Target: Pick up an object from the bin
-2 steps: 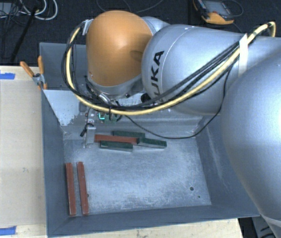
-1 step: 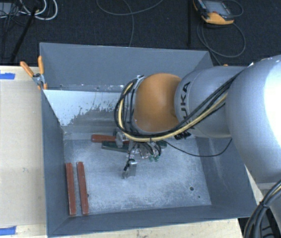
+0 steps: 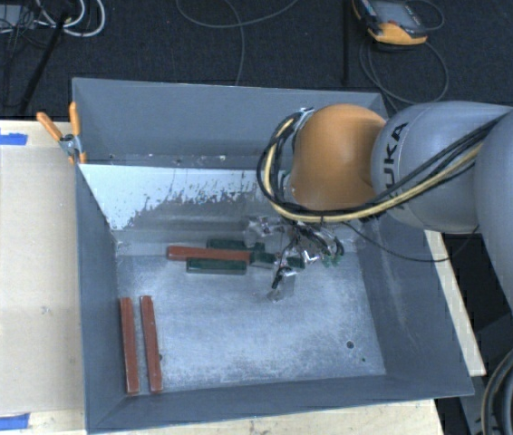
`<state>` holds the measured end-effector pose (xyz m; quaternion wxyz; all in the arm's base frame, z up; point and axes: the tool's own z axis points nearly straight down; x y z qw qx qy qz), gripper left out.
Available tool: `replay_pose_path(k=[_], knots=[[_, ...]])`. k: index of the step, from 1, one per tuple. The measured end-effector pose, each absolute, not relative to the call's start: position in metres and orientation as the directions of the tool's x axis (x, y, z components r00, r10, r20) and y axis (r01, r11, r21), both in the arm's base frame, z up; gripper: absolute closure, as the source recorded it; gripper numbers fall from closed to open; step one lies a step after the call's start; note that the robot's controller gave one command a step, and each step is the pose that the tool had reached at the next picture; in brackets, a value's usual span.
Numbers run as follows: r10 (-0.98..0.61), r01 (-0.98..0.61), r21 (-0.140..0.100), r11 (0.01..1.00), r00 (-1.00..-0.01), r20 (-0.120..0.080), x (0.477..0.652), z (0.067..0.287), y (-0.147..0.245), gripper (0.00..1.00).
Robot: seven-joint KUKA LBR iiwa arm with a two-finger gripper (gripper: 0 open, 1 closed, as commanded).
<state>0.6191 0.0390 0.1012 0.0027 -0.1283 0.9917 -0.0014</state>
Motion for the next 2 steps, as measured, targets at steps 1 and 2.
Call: replay_pose_path(k=[1, 2], knots=[[-0.088, -0.088, 0.000, 0.996, -0.996, 0.001, 0.608, 0.103, 0.022, 0.00], [-0.037, -0.037, 0.001, 0.999, -0.999, -0.005, 0.606, 0.070, 0.017, 0.00]])
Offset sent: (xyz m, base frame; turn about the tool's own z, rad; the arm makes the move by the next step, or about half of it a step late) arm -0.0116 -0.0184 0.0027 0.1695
